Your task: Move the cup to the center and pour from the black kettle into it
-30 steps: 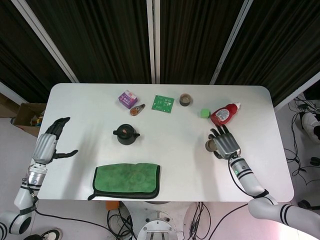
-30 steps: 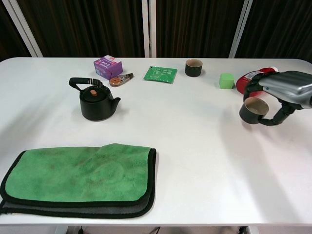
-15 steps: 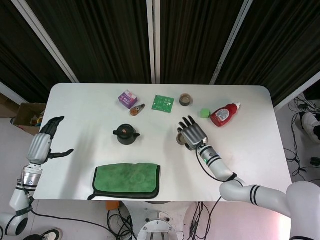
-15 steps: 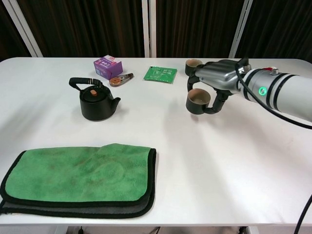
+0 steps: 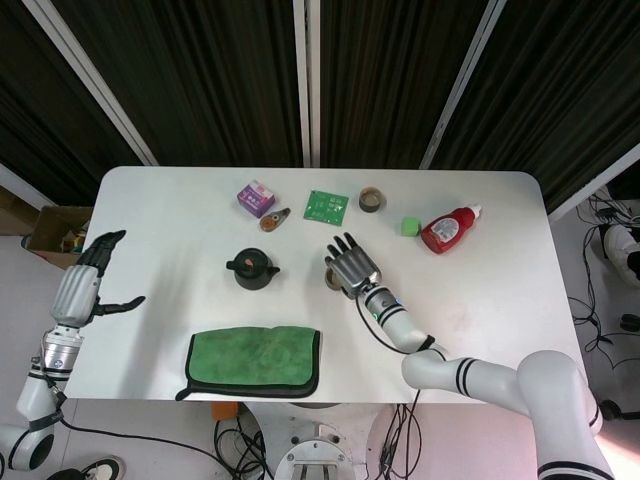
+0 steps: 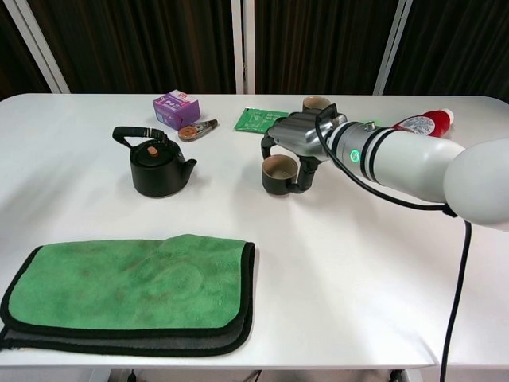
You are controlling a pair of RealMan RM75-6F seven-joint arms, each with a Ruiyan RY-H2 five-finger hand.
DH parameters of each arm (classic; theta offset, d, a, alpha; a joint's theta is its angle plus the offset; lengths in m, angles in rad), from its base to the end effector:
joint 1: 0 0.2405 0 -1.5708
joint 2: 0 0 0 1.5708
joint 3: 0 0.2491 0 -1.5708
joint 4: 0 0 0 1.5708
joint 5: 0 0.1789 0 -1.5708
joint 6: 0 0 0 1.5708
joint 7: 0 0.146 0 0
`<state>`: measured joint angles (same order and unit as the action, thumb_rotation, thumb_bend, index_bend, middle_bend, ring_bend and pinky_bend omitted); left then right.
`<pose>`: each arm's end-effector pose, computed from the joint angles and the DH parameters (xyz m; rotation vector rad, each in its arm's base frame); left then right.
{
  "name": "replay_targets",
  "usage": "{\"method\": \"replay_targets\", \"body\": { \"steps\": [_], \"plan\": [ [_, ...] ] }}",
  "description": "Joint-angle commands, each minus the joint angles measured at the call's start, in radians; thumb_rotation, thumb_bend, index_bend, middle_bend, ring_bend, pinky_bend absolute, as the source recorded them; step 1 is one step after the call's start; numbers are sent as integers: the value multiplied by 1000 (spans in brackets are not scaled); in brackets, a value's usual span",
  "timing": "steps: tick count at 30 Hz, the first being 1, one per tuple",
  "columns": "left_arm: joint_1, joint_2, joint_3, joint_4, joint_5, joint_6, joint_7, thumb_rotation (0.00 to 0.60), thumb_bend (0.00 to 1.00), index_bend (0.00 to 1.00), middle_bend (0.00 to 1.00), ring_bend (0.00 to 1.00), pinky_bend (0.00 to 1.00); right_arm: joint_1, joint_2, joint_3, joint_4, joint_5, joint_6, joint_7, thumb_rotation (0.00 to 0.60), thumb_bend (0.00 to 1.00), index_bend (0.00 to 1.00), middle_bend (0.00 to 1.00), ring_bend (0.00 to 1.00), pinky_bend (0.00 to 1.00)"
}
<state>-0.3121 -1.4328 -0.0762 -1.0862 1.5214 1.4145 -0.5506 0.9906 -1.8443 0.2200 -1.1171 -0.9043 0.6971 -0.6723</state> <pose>-0.3025 0.2625 0.1265 -1.3930 -1.0744 -1.2898 -0.0913 -0.3644 -0.0816 2.1271 -0.7192 0.6375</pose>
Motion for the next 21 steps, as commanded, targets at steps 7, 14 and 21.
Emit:
{"method": "replay_targets", "body": {
  "steps": [7, 14, 21],
  "plan": [
    [3, -11, 1, 21, -6, -8, -21, 600, 0, 34, 90, 79, 171, 41, -58, 0, 74, 2, -13, 40, 600, 279, 569, 141, 0, 0],
    [6, -15, 1, 38, -7, -8, -37, 600, 0, 34, 90, 80, 171, 53, -65, -9, 89, 15, -22, 46, 600, 254, 455, 122, 0, 0],
    [8, -20, 1, 50, -8, -8, -45, 600, 0, 34, 90, 79, 171, 63, -58, -20, 81, 50, -27, 30, 600, 226, 203, 57, 0, 0]
  ]
}}
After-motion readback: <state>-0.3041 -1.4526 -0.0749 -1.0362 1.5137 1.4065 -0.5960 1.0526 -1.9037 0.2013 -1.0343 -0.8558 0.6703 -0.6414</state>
